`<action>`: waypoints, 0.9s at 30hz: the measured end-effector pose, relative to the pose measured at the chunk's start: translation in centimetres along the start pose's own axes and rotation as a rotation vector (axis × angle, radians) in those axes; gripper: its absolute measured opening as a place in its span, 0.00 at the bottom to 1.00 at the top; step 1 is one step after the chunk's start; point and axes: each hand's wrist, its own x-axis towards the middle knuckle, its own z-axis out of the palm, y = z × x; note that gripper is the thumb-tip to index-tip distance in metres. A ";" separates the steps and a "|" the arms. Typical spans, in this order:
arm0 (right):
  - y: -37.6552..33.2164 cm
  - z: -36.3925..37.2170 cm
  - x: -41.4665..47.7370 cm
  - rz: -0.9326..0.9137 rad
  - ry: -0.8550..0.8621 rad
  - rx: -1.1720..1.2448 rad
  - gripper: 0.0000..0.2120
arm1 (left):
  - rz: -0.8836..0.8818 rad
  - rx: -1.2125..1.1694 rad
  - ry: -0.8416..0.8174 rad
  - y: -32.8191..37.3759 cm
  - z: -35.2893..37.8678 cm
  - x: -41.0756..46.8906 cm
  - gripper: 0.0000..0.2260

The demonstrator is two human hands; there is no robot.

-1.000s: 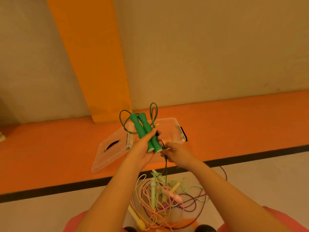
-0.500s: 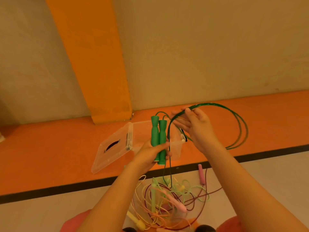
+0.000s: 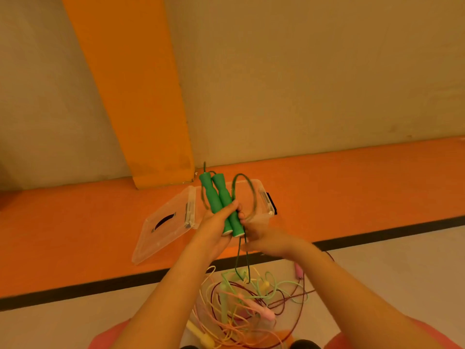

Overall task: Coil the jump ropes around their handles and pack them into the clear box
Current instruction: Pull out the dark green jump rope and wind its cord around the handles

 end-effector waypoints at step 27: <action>-7.9 -4.3 -1.8 -0.343 0.703 0.635 0.08 | -0.077 0.356 -0.151 -1.5 -0.1 0.8 0.05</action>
